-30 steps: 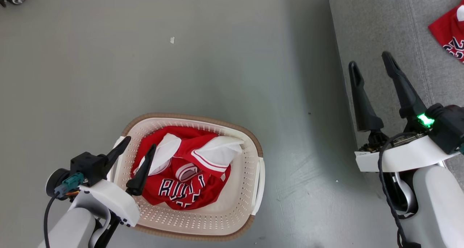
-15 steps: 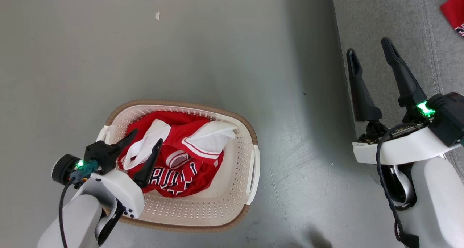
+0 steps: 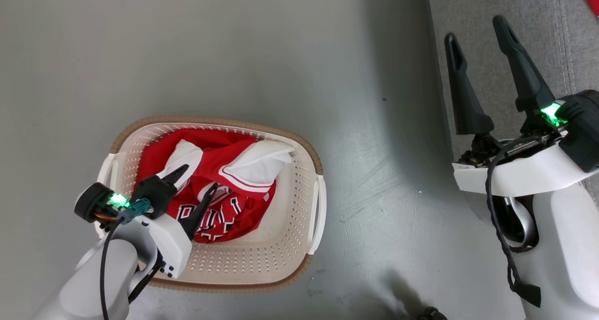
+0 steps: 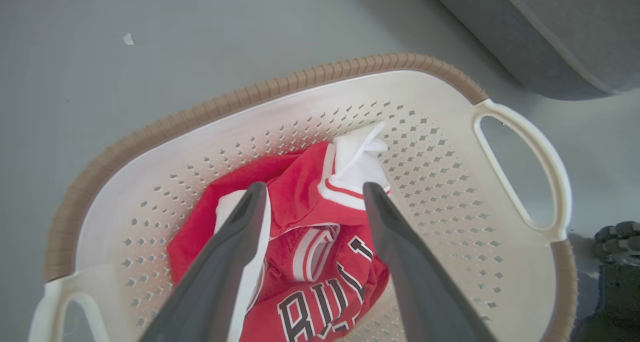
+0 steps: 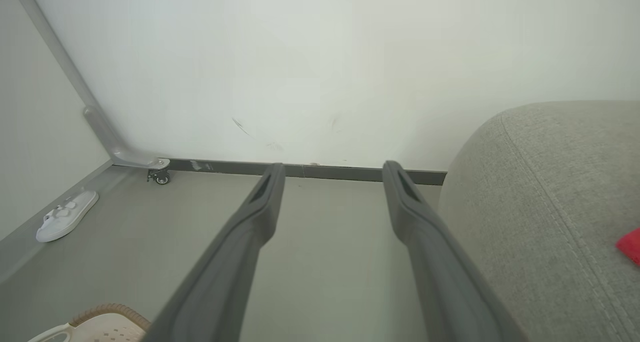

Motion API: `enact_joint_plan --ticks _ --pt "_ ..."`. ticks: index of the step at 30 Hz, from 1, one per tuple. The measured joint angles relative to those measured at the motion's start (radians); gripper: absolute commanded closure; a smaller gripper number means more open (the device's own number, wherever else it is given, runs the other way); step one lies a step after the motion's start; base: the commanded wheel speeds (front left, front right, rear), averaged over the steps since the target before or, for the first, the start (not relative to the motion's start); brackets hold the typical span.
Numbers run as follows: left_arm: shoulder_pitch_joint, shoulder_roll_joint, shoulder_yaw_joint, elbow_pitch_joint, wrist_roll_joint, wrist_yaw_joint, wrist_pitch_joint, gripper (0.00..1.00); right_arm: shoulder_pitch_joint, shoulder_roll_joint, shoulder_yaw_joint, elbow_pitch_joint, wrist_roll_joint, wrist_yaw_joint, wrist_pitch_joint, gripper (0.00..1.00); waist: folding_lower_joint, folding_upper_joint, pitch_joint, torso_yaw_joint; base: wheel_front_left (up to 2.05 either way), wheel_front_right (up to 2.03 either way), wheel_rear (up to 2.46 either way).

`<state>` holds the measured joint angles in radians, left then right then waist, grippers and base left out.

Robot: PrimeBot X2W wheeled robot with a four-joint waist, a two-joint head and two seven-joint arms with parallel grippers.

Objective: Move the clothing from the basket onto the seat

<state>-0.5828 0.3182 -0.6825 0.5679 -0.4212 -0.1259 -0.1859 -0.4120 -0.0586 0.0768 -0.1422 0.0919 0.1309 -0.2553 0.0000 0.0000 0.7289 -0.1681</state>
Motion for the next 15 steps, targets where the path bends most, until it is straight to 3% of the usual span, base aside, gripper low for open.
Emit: enact_joint_plan --ticks 15 --pt "-0.088 -0.004 -0.076 0.135 0.001 0.000 0.035 0.00 -0.046 0.002 0.018 -0.010 0.006 0.000 0.000 0.00 0.0000 0.0000 0.074 -0.055 0.00 0.00 0.00"
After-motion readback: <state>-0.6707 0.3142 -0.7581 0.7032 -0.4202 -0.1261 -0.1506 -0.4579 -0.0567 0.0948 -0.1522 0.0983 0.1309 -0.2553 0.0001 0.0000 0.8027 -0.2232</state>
